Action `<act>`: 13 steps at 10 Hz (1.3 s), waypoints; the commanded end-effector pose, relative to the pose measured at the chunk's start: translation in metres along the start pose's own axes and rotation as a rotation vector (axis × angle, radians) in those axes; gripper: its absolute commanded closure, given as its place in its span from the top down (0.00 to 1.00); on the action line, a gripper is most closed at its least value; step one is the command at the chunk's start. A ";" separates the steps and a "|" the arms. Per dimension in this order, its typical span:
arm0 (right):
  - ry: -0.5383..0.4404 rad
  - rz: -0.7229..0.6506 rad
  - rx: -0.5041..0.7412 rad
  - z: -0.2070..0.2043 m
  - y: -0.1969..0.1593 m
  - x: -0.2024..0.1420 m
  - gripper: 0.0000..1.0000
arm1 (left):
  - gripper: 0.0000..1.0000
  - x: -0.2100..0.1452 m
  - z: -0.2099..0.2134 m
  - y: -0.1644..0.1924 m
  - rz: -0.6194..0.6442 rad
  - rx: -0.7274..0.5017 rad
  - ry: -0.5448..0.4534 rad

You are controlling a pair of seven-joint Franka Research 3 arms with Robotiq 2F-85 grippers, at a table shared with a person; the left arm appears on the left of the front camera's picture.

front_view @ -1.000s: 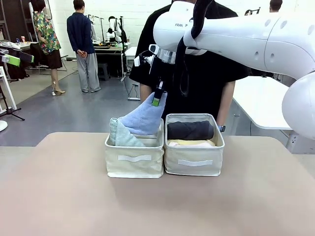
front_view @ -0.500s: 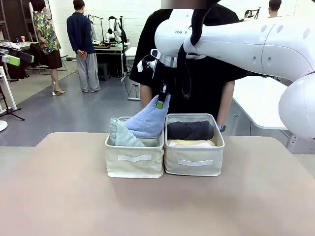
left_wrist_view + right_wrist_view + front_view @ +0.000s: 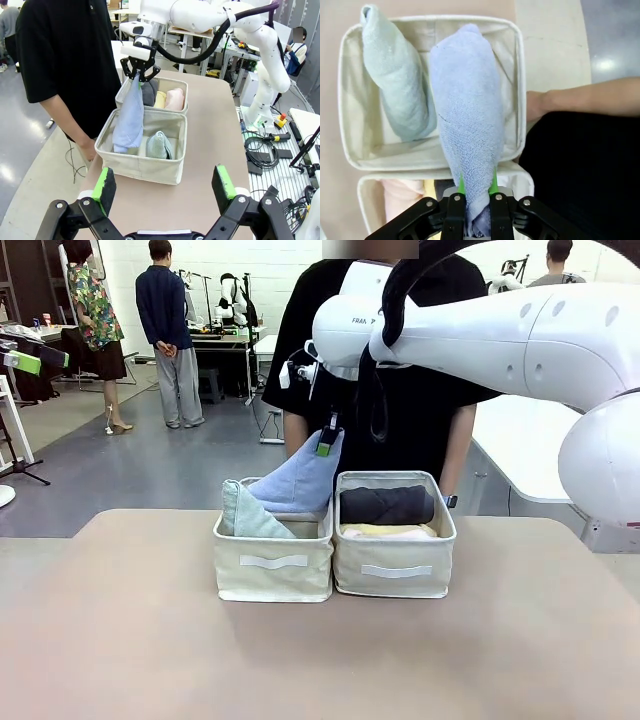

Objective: Sort the towels based on their folding style.
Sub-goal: Pick up another triangle-folded towel from the table and place it in the left Fabric basket.

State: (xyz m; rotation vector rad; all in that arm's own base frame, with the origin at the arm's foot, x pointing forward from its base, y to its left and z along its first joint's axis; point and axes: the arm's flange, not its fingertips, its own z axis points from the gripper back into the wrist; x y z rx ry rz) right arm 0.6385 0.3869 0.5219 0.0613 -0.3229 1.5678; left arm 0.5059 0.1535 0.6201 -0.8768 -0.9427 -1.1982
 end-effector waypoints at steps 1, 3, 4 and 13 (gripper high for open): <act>0.008 0.042 0.023 -0.011 -0.003 0.013 0.16 | 1.00 0.000 -0.001 -0.002 0.002 0.009 0.025; 0.017 0.063 0.055 -0.025 0.003 0.019 0.16 | 1.00 0.000 -0.001 -0.002 0.002 0.009 0.025; 0.026 0.071 0.070 -0.032 0.006 0.022 0.16 | 1.00 0.000 -0.001 -0.002 0.002 0.009 0.025; 0.064 0.127 0.157 -0.073 0.024 0.038 0.16 | 1.00 0.000 -0.001 -0.002 0.002 0.009 0.025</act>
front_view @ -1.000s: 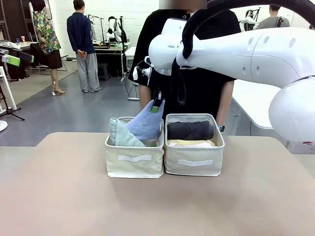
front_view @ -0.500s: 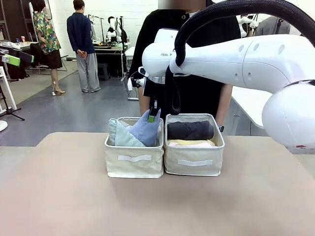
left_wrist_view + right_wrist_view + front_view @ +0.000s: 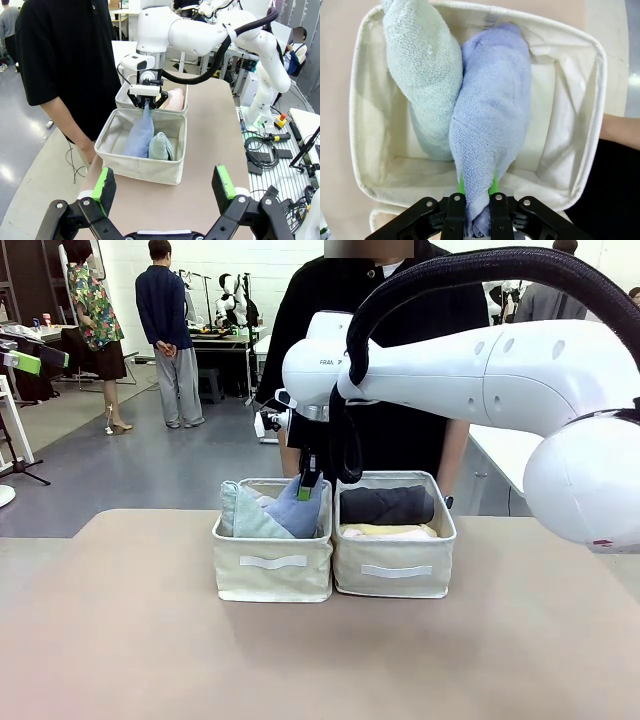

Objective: Sort the towels based on their folding style.
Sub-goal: Pick up another triangle-folded towel from the table and place it in the left Fabric basket.

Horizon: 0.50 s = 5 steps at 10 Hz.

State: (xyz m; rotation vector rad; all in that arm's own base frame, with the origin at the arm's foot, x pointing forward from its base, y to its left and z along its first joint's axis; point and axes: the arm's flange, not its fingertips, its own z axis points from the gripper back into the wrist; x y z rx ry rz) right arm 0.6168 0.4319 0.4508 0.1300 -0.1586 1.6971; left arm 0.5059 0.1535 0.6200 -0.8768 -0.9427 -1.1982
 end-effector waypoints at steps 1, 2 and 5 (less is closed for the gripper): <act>0.013 0.017 -0.014 0.004 -0.010 0.009 0.16 | 1.00 0.000 -0.001 -0.002 0.002 0.009 0.025; 0.013 0.014 -0.017 0.004 -0.010 0.009 0.16 | 1.00 0.000 -0.001 -0.002 0.002 0.009 0.025; 0.006 0.017 -0.018 0.007 -0.008 0.012 0.35 | 1.00 0.000 -0.001 -0.002 0.002 0.009 0.025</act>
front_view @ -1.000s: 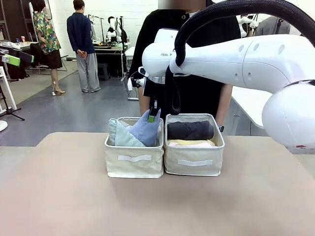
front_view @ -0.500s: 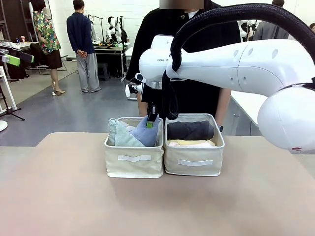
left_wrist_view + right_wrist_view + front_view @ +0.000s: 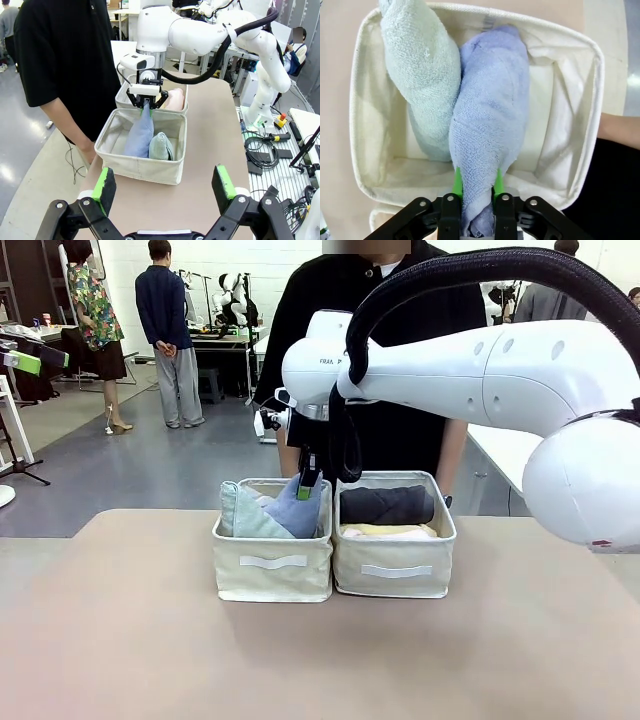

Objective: Sort the towels based on their folding style.
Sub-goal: Pick up another triangle-folded towel from the table and place it in the left Fabric basket.

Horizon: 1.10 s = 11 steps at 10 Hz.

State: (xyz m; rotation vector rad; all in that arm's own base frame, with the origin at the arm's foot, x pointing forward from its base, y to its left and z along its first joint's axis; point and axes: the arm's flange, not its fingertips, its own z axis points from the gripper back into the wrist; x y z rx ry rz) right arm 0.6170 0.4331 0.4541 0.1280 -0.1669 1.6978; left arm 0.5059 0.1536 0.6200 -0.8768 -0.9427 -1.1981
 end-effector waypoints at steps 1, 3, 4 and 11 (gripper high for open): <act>0.009 0.014 -0.010 0.005 -0.007 0.011 0.54 | 1.00 0.000 -0.001 -0.002 0.002 0.009 0.025; 0.009 0.022 -0.008 0.005 -0.007 0.012 0.74 | 1.00 0.000 -0.001 -0.002 0.002 0.009 0.025; 0.008 0.024 -0.005 0.005 -0.007 0.012 0.57 | 1.00 0.000 -0.001 -0.002 0.002 0.009 0.025; 0.009 0.033 -0.013 0.011 -0.003 0.011 1.00 | 1.00 0.000 -0.001 -0.002 0.002 0.009 0.025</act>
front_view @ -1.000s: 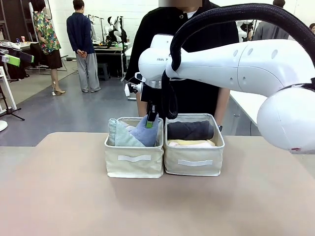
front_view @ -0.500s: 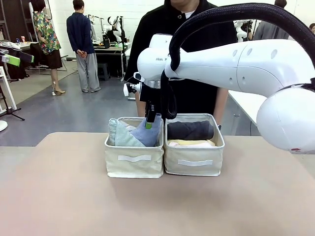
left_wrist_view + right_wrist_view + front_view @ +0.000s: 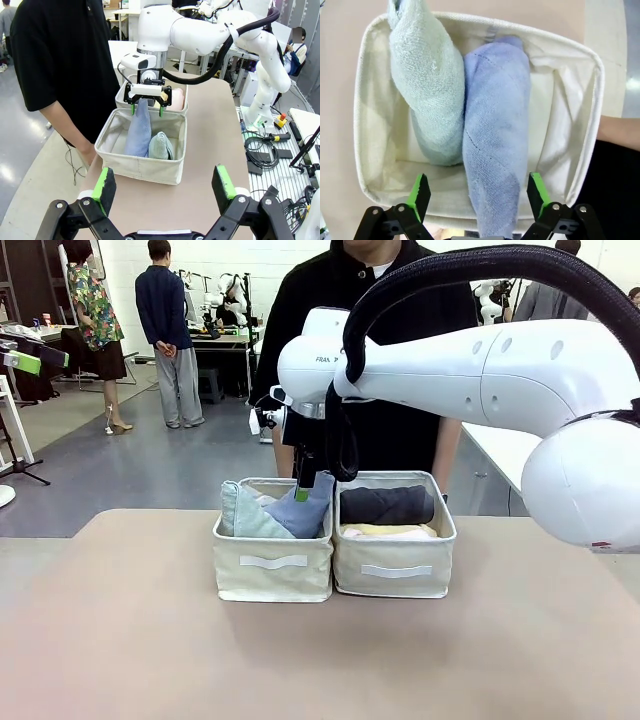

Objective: Sort the towels based on their folding style.
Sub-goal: Pick up another triangle-folded towel from the table and place it in the left Fabric basket.

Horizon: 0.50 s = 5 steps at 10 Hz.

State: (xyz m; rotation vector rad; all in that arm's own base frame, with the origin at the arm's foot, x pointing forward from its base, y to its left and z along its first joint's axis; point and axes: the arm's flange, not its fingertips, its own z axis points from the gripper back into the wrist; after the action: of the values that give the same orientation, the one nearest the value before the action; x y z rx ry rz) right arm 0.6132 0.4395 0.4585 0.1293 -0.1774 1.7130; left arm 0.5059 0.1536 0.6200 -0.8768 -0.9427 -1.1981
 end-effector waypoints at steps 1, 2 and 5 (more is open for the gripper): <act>0.034 0.005 -0.009 0.012 -0.006 0.001 1.00 | 1.00 0.000 -0.001 -0.002 0.002 0.009 0.025; 0.067 -0.011 -0.010 0.020 -0.002 -0.005 1.00 | 1.00 0.000 -0.001 -0.002 0.002 0.009 0.025; 0.106 -0.118 0.030 0.082 0.048 -0.067 1.00 | 1.00 0.000 -0.001 -0.002 0.002 0.009 0.025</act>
State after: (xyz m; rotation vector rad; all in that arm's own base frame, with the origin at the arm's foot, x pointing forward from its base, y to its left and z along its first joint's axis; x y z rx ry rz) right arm 0.6054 0.3845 0.5108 0.0813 -0.0686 1.6372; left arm 0.5059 0.1540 0.6199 -0.8765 -0.9428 -1.1973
